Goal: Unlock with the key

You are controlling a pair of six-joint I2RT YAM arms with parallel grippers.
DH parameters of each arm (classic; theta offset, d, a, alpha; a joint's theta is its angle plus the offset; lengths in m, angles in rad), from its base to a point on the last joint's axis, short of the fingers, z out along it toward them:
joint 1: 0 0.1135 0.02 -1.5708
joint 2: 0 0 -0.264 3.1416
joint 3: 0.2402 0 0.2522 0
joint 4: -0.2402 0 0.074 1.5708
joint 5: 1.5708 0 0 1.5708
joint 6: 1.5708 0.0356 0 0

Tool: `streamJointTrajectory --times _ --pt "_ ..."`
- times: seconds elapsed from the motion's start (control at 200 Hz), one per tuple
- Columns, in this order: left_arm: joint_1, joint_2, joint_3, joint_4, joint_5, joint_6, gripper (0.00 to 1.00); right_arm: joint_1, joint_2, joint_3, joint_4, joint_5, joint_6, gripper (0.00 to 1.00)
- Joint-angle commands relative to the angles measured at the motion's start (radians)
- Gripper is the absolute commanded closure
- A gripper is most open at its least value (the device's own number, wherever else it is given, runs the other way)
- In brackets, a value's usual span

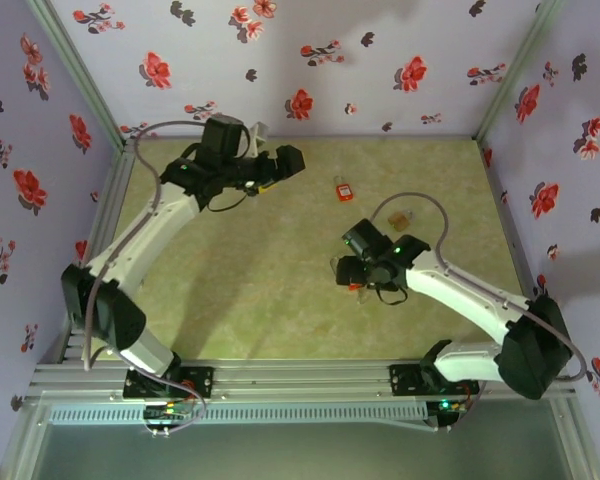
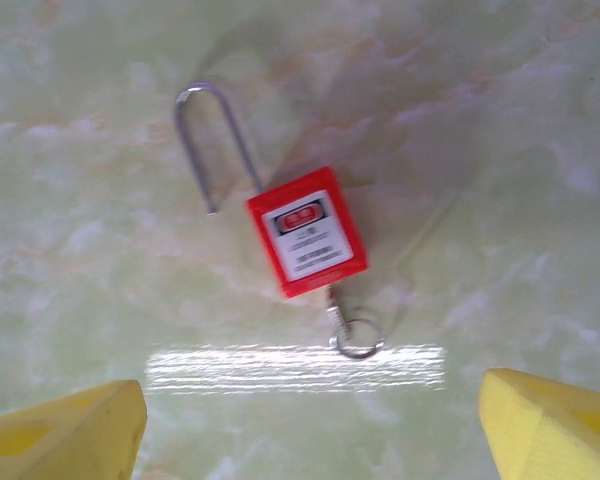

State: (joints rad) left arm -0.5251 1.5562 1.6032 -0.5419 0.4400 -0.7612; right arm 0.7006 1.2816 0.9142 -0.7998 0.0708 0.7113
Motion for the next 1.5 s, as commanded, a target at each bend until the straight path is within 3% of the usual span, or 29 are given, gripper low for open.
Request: streamJointTrajectory --times 0.0,0.185,0.48,0.835,1.03,1.195,1.395,1.495 --pt "-0.001 -0.087 0.0 -0.107 -0.054 0.114 0.0 -0.075 0.075 0.007 -0.019 -0.129 -0.189 0.14" --pt "-0.001 -0.22 -0.094 -0.205 -0.124 0.163 0.0 -0.11 0.265 0.068 -0.017 -0.148 -0.324 0.2" --pt "-0.002 -0.387 -0.262 -0.254 -0.202 0.133 0.0 -0.122 0.437 0.151 0.015 -0.143 -0.348 0.32" --pt "0.018 -0.444 -0.321 -0.304 -0.255 0.108 0.0 -0.122 0.468 0.15 0.008 -0.128 -0.245 0.54" --pt "0.045 -0.456 -0.35 -0.305 -0.259 0.072 0.0 -0.121 0.436 0.126 -0.012 -0.126 -0.127 0.6" --pt "0.082 -0.481 -0.403 -0.301 -0.267 0.028 0.0 -0.118 0.417 0.121 -0.019 -0.132 -0.084 0.56" --pt "0.148 -0.531 -0.474 -0.3 -0.268 -0.018 0.0 -0.119 0.386 0.158 -0.058 -0.132 -0.085 0.34" --pt "0.2 -0.575 -0.515 -0.308 -0.269 -0.05 0.0 -0.119 0.356 0.187 -0.092 -0.134 -0.085 0.28"
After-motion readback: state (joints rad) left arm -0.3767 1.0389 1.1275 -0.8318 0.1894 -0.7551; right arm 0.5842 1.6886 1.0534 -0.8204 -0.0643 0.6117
